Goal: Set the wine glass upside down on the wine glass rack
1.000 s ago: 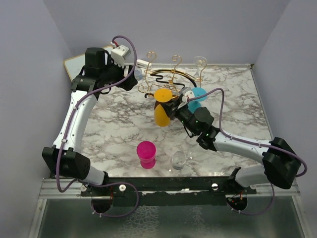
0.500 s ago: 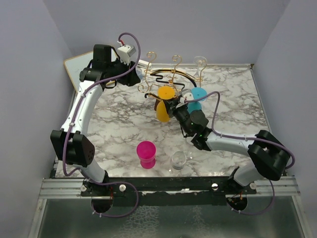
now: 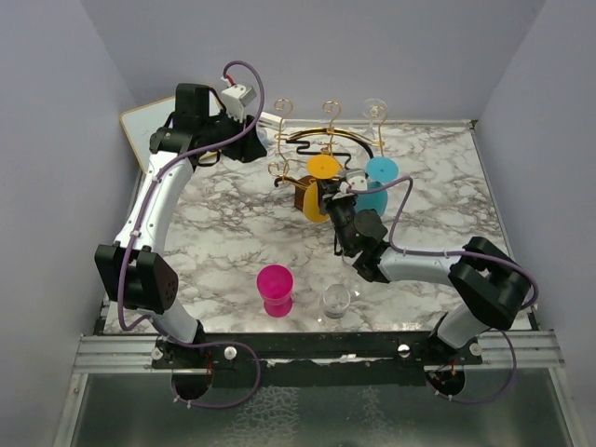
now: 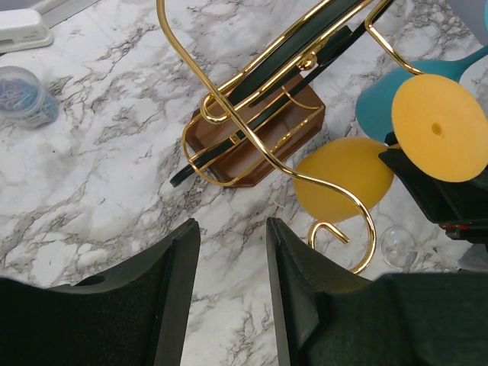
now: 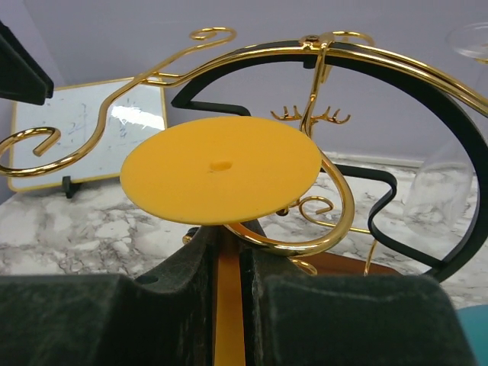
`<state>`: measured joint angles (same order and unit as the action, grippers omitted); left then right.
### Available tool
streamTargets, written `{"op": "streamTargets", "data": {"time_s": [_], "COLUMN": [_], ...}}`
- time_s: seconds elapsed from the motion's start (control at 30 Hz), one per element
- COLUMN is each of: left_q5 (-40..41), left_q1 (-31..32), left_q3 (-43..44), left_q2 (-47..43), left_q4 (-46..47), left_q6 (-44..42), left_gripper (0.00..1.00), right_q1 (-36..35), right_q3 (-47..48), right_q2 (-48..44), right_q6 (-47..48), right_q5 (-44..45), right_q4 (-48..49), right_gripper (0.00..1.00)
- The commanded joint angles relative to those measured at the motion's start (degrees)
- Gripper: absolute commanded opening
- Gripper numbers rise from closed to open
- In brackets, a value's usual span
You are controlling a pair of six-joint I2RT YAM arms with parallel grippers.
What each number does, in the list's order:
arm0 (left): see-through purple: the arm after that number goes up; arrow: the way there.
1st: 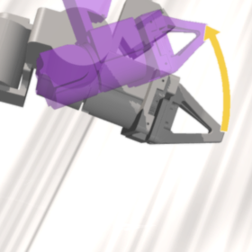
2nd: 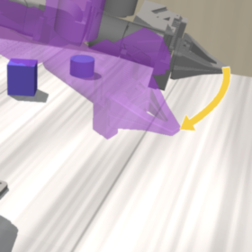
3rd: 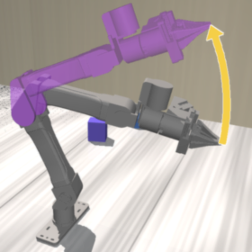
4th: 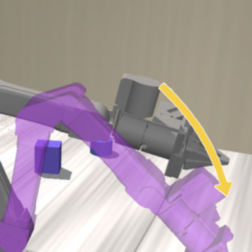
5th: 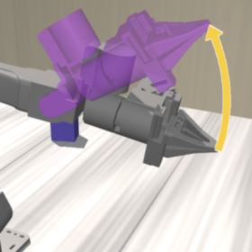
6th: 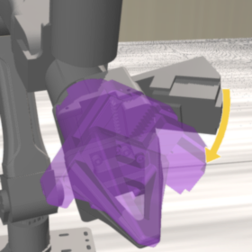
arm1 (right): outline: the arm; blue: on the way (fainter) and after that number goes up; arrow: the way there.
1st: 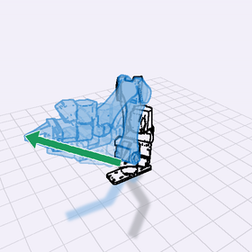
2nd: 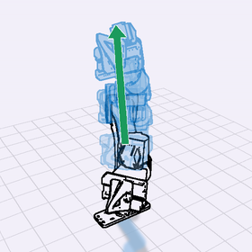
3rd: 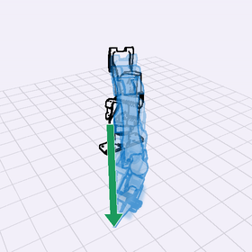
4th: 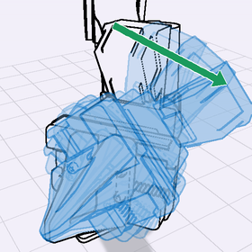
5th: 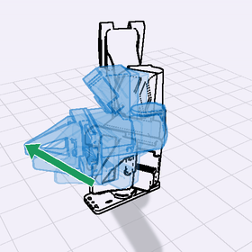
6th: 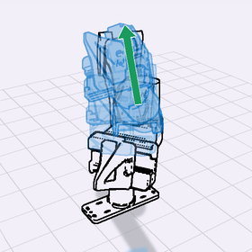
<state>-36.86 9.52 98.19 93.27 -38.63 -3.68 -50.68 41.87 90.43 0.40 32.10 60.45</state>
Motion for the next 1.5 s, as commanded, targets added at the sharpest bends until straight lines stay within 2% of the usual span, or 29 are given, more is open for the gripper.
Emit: {"op": "streamTargets", "data": {"time_s": [0.0, 0.4, 0.73, 1.07, 1.47], "left_q5": [-3.8, -3.5, -2.4, -1.0, 1.9], "left_q1": [0.3, 0.3, 0.3, 0.3, 0.2], "left_q3": [-0.4, -4.3, -6.1, -7.5, -10.6], "left_q2": [-0.8, -3.4, -4.4, -5.4, -9.7], "left_q4": [1.1, 2.4, 2.9, 3.4, 2.9], "left_q6": [1.1, 1.1, 0.3, 0.4, -0.8], "left_gripper": [0.43, 0.43, 0.43, 0.42, 0.42], "right_q1": [0.2, 0.2, 0.2, 0.2, 0.9], "right_q3": [1.5, 1.2, -1.3, -3.1, -5.9], "right_q2": [-0.1, -4.8, -7.0, -8.2, -10.1], "right_q6": [3.1, 4.1, 4.5, 5.1, 5.1], "right_q5": [6.3, 13.6, 12.2, 16.3, 12.1], "right_q4": [3.6, 0.2, 1.1, 0.8, -1.1], "right_gripper": [0.01, 0.01, 0.01, 0.01, 0.01]}}
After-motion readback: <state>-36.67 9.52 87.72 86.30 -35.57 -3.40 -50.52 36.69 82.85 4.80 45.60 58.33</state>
